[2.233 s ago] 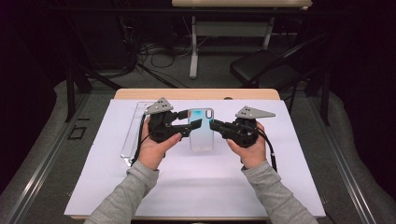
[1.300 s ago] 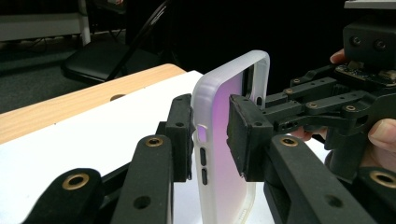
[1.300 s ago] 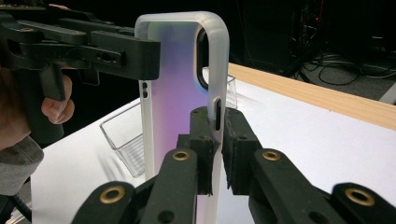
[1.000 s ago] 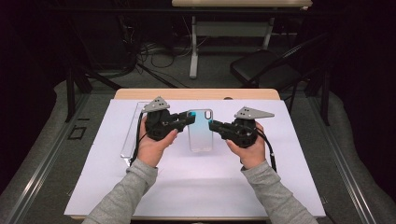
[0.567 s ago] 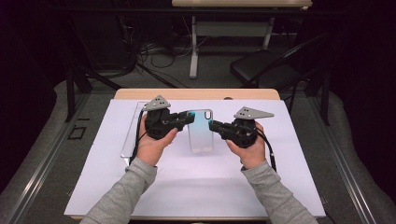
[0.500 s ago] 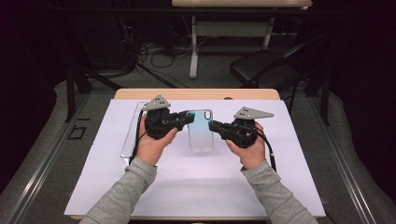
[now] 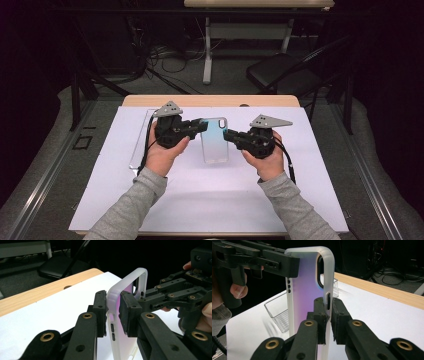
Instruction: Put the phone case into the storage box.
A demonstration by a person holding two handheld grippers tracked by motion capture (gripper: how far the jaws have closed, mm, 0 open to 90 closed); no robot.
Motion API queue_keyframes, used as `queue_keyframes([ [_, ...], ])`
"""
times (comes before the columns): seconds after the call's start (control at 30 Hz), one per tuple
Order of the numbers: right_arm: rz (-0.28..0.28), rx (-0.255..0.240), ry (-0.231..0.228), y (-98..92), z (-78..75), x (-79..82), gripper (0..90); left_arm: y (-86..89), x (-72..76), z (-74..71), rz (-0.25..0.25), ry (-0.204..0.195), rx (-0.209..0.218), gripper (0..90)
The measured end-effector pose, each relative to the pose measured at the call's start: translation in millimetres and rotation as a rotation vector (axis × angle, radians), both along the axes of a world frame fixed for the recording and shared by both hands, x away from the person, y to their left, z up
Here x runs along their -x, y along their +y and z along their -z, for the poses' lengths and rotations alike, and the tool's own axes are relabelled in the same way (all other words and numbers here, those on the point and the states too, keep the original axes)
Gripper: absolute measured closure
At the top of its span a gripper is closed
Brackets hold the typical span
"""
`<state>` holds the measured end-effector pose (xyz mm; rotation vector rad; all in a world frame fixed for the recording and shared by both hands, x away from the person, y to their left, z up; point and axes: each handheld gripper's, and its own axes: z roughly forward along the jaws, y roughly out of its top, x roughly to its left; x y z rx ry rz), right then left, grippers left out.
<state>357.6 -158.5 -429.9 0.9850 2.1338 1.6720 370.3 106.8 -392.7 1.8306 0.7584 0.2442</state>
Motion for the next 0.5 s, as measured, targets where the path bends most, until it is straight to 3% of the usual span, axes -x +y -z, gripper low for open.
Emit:
queue_keyframes([
  [0.5,-0.009,-0.012,0.013,-1.8,0.4,-1.6,83.7,3.8,-2.6,-0.2,0.032,0.014,0.017,79.4],
])
